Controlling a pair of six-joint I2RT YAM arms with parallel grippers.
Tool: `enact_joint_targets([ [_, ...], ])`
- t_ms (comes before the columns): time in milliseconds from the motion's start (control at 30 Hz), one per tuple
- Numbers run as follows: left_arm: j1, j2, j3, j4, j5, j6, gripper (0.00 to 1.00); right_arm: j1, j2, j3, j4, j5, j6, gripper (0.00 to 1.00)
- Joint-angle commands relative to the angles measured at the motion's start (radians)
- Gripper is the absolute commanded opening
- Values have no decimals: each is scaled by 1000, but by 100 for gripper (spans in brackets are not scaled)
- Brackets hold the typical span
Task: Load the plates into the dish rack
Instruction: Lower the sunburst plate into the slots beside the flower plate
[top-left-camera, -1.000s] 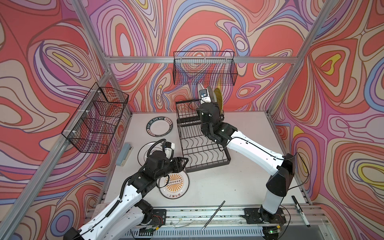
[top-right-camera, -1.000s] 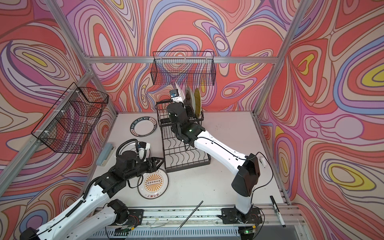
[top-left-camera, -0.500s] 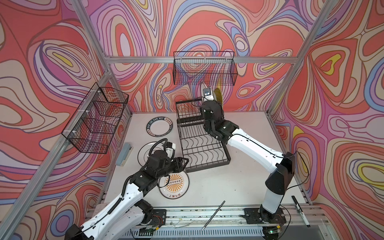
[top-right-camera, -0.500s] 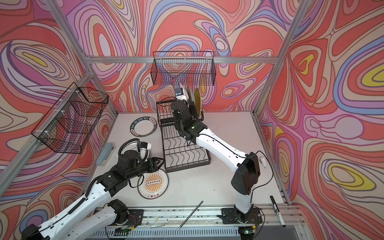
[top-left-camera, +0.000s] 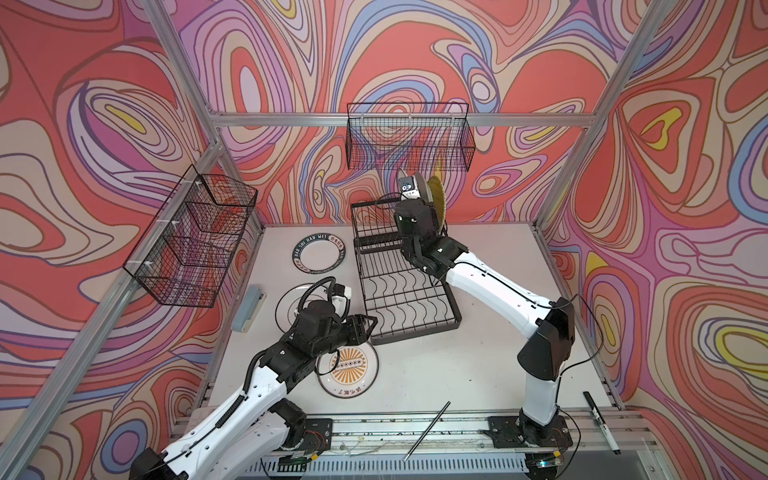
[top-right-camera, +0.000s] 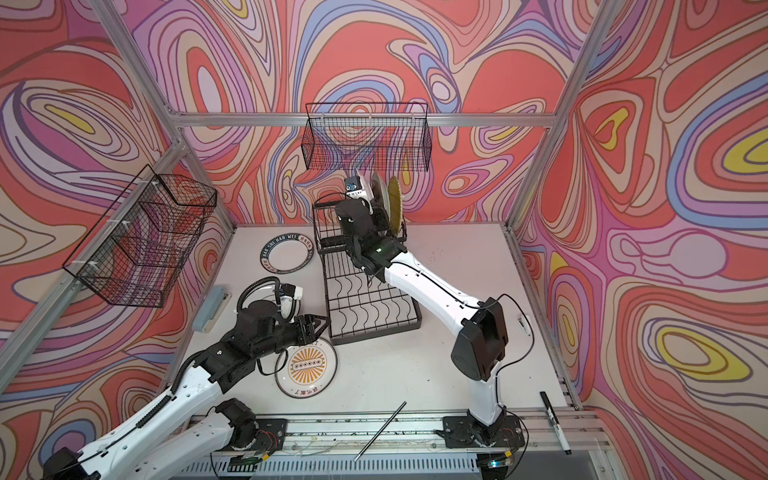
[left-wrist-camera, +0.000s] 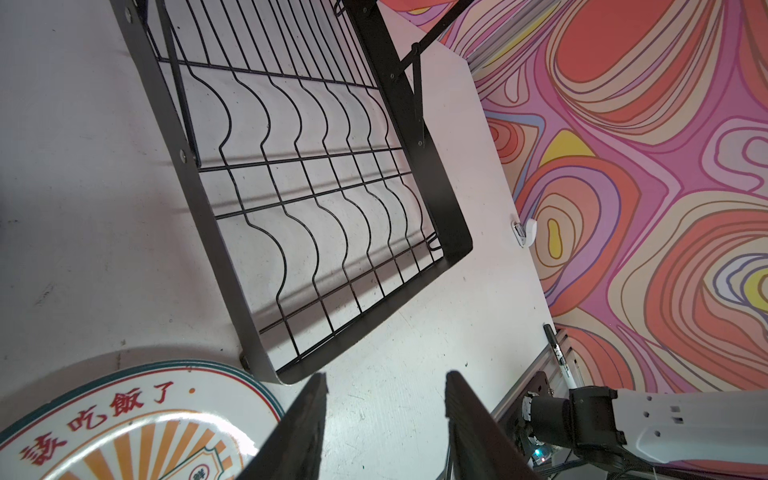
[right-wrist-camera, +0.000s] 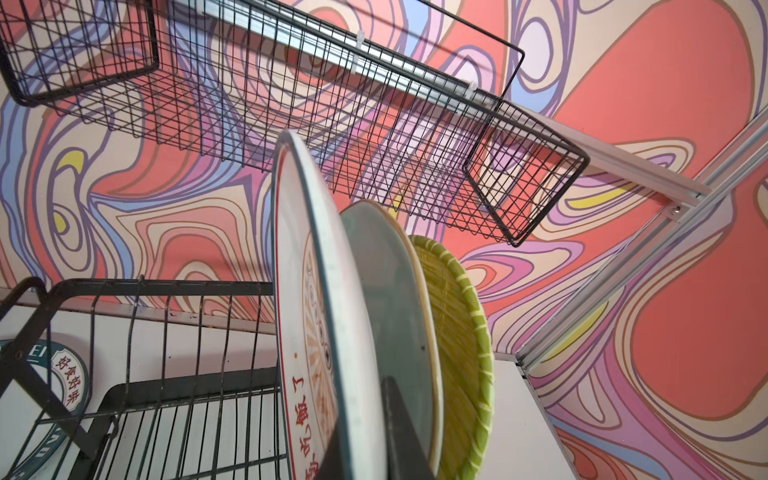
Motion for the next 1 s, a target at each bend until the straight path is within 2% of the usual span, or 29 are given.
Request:
enact_joint_targets([
  [0, -4, -2, 23, -24, -11, 17, 49, 2, 6, 57, 39, -11, 7, 0],
  [967, -3, -30, 19, -51, -25, 24, 49, 2, 38, 56, 4, 35, 72, 0],
])
